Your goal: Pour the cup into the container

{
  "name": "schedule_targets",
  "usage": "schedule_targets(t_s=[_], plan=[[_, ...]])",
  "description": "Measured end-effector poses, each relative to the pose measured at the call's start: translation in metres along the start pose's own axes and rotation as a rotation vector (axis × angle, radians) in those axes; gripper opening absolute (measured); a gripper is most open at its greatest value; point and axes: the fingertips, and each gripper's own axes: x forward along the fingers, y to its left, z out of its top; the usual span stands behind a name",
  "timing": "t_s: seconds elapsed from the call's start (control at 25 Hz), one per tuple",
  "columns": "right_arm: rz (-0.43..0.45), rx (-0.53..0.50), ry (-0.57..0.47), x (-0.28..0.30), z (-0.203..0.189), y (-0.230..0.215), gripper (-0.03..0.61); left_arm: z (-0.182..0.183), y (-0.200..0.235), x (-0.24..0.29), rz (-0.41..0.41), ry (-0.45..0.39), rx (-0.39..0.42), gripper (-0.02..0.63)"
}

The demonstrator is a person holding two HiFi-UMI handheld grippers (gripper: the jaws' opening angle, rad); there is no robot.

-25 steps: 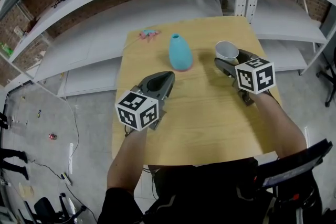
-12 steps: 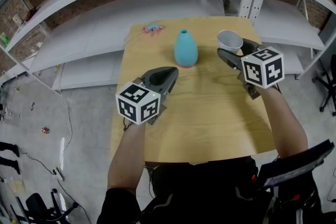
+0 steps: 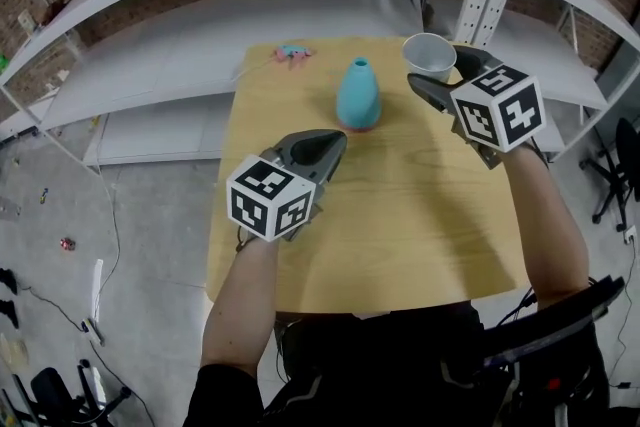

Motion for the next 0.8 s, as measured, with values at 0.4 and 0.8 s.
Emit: schedule_targets(t_s=[0.4, 0.8], plan=[[-0.005, -0.196, 0.096, 0.031, 0.019, 0.012, 0.295, 0.001, -0.003, -0.001, -0.023, -0.010, 0.009, -0.002], [-0.044, -0.397, 0.176, 0.044, 0.021, 0.018, 0.295, 0.000, -0.004, -0.002, -0.030, -0.015, 0.013, -0.002]])
